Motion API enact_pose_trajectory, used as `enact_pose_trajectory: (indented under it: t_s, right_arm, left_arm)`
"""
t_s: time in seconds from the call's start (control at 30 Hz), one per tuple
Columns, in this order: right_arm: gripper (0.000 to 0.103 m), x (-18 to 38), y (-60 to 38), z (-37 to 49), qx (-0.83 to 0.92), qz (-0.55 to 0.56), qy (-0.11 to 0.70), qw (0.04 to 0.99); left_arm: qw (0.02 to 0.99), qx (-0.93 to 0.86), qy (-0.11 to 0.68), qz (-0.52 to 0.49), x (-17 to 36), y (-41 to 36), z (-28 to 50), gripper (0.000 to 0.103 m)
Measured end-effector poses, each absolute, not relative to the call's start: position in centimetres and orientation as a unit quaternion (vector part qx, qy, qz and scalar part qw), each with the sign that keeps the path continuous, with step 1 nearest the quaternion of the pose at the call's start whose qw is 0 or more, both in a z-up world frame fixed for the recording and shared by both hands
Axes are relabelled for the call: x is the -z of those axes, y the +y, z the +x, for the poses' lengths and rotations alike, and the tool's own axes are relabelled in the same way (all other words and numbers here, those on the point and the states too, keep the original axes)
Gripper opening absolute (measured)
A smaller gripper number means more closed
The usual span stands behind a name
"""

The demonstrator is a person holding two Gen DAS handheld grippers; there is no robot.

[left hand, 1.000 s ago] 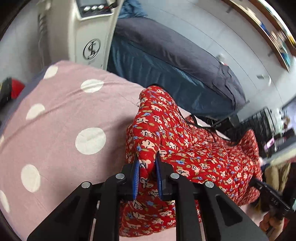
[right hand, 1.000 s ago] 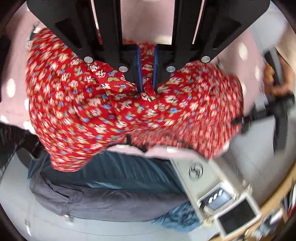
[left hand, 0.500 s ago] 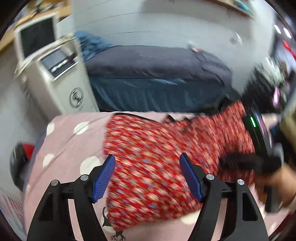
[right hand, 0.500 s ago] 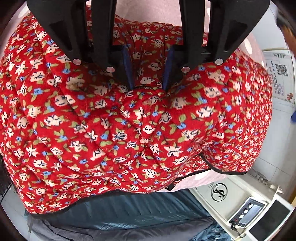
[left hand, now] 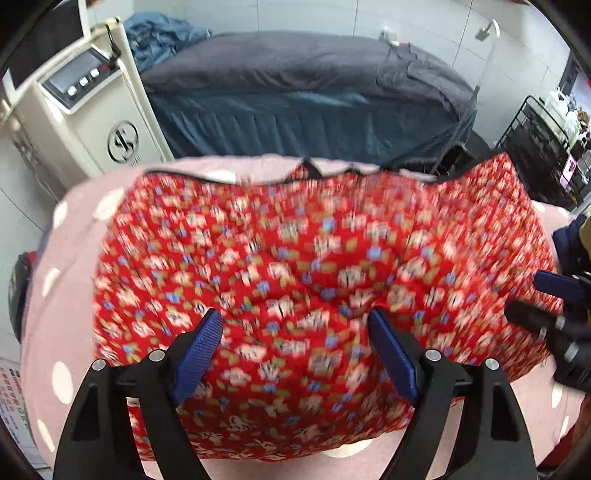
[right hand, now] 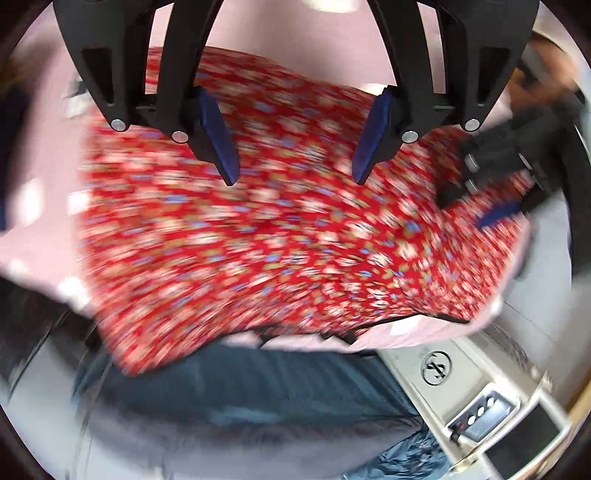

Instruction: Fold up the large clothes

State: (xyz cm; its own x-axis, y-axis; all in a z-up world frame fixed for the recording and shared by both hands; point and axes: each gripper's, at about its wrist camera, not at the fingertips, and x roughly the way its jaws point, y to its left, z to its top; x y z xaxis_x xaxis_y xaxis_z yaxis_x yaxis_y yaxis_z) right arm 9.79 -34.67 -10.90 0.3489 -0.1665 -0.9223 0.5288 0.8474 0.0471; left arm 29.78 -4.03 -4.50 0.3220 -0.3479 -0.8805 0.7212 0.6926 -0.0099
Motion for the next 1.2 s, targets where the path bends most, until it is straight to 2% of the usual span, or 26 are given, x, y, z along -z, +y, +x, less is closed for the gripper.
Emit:
enact_pose_trajectory:
  t_s: [0.07,0.13,0.23,0.5,0.57,0.93,1.2]
  right_arm:
    - [0.074,10.8,-34.8,9.7,0.227,0.115,0.544,0.800]
    - [0.075,12.8,-35.4,10.0,0.241,0.084,0.578,0.775]
    - [0.079,15.4,-36.9,9.9,0.244,0.124,0.600,0.752]
    - [0.097,19.2,-39.5,12.9,0.254,0.133,0.619,0.731]
    - [0.097,20.0,-41.0,13.8,0.248,0.151,0.625,0.725]
    - [0.099,22.4,-44.3,16.4,0.232,0.182,0.664,0.687]
    - [0.099,22.7,-44.8,18.0,0.242,0.184,0.665,0.682]
  left_arm:
    - [0.798,0.343,0.461,0.181,3.5,-4.1,29.3,0.080]
    - [0.791,0.346,0.466,0.193,4.0,-4.8,29.3,0.080]
    - [0.777,0.327,0.483,0.236,6.8,-5.8,29.9,0.080]
    - [0.767,0.306,0.507,0.245,9.8,-8.1,32.9,0.094]
    - [0.762,0.303,0.518,0.244,10.3,-8.7,33.9,0.098]
    - [0.750,0.296,0.539,0.244,12.5,-11.8,39.0,0.098]
    - [0.749,0.296,0.541,0.242,13.2,-11.3,39.4,0.099]
